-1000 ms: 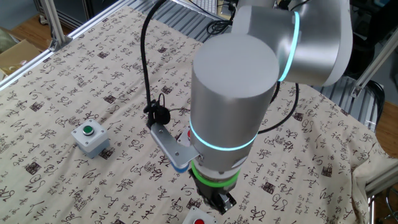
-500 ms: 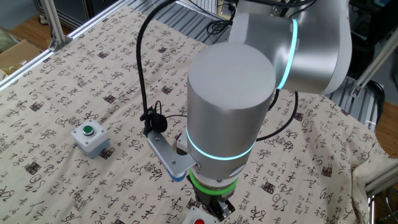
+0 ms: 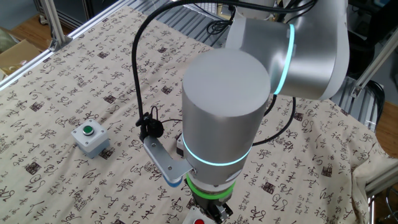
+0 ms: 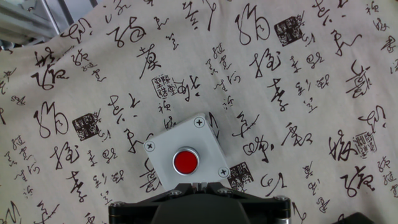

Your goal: Press three buttons from left to right in sequence

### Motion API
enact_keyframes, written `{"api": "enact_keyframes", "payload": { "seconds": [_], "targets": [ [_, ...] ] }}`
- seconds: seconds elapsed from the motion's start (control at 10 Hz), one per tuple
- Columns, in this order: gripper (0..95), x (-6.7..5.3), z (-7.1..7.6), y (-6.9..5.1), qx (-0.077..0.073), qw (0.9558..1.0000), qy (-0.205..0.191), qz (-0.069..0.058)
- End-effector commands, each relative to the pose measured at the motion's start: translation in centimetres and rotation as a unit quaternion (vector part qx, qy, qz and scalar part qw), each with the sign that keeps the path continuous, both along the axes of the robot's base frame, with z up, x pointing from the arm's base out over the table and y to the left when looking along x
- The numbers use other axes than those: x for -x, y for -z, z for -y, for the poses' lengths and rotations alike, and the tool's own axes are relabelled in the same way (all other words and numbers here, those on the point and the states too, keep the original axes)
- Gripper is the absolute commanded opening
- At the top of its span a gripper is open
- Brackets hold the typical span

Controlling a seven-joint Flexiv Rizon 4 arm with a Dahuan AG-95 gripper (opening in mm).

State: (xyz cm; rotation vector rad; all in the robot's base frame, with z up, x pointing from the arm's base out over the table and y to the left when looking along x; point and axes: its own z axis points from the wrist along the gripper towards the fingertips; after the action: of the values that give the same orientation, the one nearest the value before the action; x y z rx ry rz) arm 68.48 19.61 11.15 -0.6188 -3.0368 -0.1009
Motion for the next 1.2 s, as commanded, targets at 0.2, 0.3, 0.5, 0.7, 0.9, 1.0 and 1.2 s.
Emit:
{"api": "enact_keyframes", "payload": {
  "seconds": [0.2,0.3,0.5,0.7,0.9,1.0,1.2],
  "targets": [
    [0.0,0.04,0.03,-0.02,0.005,1.0,0.001,0.0],
    [0.0,0.04,0.03,-0.02,0.003,1.0,0.001,-0.001],
    [0.0,0.04,0.03,-0.02,0.002,1.0,-0.001,0.002],
    [0.0,0.04,0.03,-0.02,0.005,1.0,-0.007,0.003],
    [0.0,0.04,0.03,-0.02,0.003,0.9999,-0.009,0.006],
    [0.0,0.04,0.03,-0.02,0.003,0.9999,-0.012,0.009],
    [0.0,0.04,0.03,-0.02,-0.008,0.9996,-0.017,0.021]
  ]
}}
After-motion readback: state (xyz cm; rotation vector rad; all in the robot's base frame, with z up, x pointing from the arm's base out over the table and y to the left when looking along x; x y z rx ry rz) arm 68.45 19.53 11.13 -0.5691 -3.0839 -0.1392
